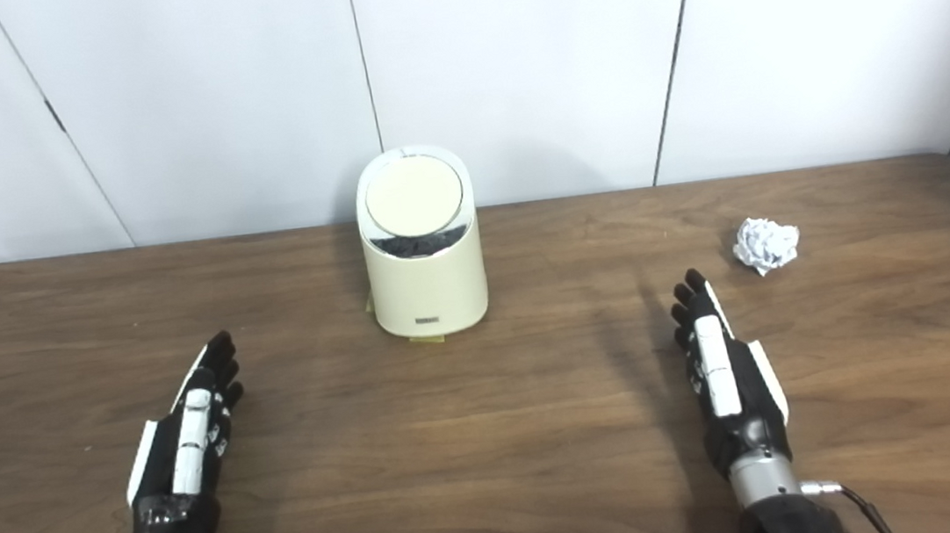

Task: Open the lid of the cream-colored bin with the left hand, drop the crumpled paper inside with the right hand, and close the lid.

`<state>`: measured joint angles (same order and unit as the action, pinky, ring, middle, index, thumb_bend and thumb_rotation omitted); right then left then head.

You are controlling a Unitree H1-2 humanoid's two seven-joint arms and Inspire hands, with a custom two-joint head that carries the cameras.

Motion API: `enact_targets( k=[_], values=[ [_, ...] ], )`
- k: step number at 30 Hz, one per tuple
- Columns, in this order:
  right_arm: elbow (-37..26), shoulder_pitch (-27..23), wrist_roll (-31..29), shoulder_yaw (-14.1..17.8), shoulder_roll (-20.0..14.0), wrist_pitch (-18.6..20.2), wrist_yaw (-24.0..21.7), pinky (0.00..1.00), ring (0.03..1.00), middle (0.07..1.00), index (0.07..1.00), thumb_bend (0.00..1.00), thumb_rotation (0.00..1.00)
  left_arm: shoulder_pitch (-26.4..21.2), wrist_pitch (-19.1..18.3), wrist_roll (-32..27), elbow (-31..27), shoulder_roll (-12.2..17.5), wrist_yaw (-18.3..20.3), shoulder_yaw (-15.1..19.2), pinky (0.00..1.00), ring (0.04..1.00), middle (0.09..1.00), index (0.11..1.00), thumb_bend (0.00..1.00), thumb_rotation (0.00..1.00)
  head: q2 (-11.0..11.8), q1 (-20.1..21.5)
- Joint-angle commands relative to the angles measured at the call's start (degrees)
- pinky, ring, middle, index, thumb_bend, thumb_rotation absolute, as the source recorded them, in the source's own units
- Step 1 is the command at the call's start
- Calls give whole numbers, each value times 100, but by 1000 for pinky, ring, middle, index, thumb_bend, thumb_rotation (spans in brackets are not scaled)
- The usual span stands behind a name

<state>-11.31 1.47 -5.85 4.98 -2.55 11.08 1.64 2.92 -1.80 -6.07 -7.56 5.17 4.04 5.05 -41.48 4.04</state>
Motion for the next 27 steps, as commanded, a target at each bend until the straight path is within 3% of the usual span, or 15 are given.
enact_targets(
  k=[1,18,27],
  values=[
    [-160,-175,-56,21,-20,-142,-59,992,978,979,1000,572,959,-49,22,16,22,-6,-33,-11,1000,1000,984,989,476,899,-5,2],
    [-160,-167,0,-11,-54,-153,-66,991,979,982,1000,582,949,-51,17,24,25,1,-25,-14,1000,1000,984,987,494,866,1,12],
    [-105,-185,8,-12,-10,-191,-47,988,974,979,1000,547,936,-67,112,41,131,25,-6,-14,1000,1000,982,987,505,853,110,50]
  ],
)
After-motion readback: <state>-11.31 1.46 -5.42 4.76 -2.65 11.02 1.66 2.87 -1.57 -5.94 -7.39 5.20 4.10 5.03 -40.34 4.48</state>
